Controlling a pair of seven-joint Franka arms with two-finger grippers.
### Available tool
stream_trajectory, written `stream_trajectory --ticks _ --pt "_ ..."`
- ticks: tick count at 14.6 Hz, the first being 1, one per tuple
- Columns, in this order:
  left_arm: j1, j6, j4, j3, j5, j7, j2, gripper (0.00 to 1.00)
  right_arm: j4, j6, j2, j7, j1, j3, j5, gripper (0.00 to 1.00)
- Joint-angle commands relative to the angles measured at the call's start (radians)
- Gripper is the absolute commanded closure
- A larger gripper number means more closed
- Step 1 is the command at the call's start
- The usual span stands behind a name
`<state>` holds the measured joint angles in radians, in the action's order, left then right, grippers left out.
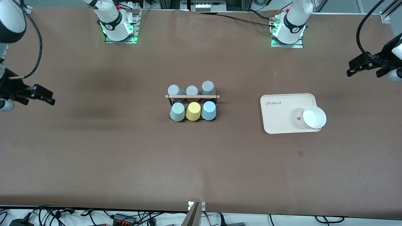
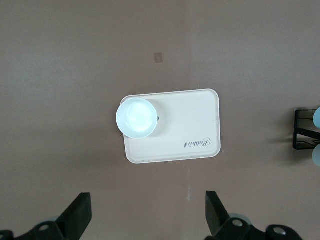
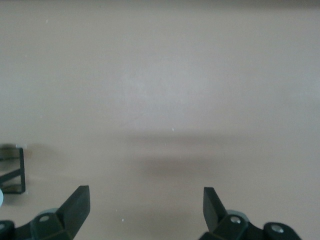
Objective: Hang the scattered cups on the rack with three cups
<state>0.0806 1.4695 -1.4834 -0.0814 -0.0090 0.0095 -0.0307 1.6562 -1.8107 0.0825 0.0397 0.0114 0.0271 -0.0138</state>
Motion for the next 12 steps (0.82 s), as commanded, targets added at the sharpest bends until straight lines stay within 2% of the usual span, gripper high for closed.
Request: stream_trajectory --ticks 1,4,8,12 --pt "0.008 -0.005 0.018 -0.005 0.011 0.020 -0.002 0.00 0.077 0.028 -0.086 0.012 0.004 -0.007 0.012 0.00" --pt "0.008 -0.005 0.018 -0.006 0.011 0.020 -0.002 0.00 0.031 0.047 -0.078 0.013 0.004 -0.007 0.012 0.00" --pt "0.008 -0.005 0.017 -0.006 0.011 0.020 -0.002 0.00 0.028 0.126 -0.083 0.012 0.004 -0.007 0.011 0.00" --pt "0.008 -0.005 0.017 -0.006 0.011 0.020 -0.002 0.00 0.027 0.123 -0.086 0.017 0.001 -0.010 0.017 0.00"
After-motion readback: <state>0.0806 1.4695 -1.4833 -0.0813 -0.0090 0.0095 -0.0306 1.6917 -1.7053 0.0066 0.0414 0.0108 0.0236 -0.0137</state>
